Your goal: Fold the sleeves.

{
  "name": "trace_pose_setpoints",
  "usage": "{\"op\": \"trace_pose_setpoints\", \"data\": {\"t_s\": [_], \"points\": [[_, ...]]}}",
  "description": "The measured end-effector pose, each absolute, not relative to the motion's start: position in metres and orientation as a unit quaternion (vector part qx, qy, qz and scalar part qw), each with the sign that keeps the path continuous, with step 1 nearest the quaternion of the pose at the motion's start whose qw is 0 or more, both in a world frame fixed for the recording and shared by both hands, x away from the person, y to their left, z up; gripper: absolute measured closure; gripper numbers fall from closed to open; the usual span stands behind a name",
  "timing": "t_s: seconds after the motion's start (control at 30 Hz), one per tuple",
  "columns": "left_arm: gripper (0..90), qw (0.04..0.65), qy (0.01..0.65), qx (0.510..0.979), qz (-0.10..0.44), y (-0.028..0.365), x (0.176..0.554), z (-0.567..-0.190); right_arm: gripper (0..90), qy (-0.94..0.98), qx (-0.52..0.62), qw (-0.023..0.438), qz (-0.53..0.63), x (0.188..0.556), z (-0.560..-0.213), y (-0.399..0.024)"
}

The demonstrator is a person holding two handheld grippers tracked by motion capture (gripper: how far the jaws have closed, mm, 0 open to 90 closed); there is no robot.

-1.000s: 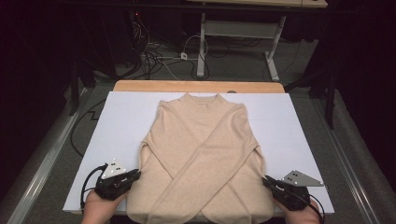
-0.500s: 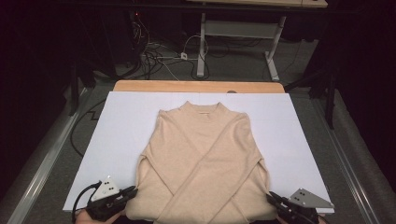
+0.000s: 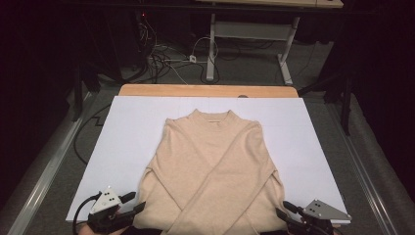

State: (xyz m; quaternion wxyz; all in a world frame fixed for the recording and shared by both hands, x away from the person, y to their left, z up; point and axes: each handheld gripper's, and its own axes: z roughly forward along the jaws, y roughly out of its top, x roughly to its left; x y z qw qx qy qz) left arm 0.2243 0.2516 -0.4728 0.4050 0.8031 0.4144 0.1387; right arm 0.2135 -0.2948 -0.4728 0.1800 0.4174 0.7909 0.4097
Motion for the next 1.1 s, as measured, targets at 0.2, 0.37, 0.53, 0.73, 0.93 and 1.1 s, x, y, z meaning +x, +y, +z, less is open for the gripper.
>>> {"op": "trace_pose_setpoints", "data": {"t_s": [0.2, 0.37, 0.53, 0.73, 0.93, 1.1], "points": [[20.5, 0.418, 0.439, 0.783, 0.143, 0.254, 0.247, -0.467, 32.1, 0.782, 0.416, 0.190, 0.424, 0.232, -0.464, -0.296], [11.9, 0.422, 0.449, 0.774, 0.149, 0.252, 0.265, -0.465, 6.5, 0.767, 0.434, 0.210, 0.423, 0.250, -0.465, -0.295], [0.0, 0.415, 0.452, 0.776, 0.149, 0.248, 0.274, -0.467, 0.5, 0.757, 0.441, 0.222, 0.428, 0.261, -0.467, -0.293], [0.0, 0.418, 0.451, 0.773, 0.155, 0.247, 0.282, -0.466, 0.5, 0.754, 0.442, 0.231, 0.427, 0.269, -0.468, -0.292], [0.0, 0.422, 0.450, 0.771, 0.159, 0.245, 0.293, -0.461, 0.5, 0.746, 0.441, 0.242, 0.436, 0.277, -0.463, -0.291], [0.0, 0.423, 0.453, 0.767, 0.166, 0.243, 0.298, -0.456, 0.5, 0.739, 0.444, 0.246, 0.443, 0.283, -0.459, -0.292]]}}
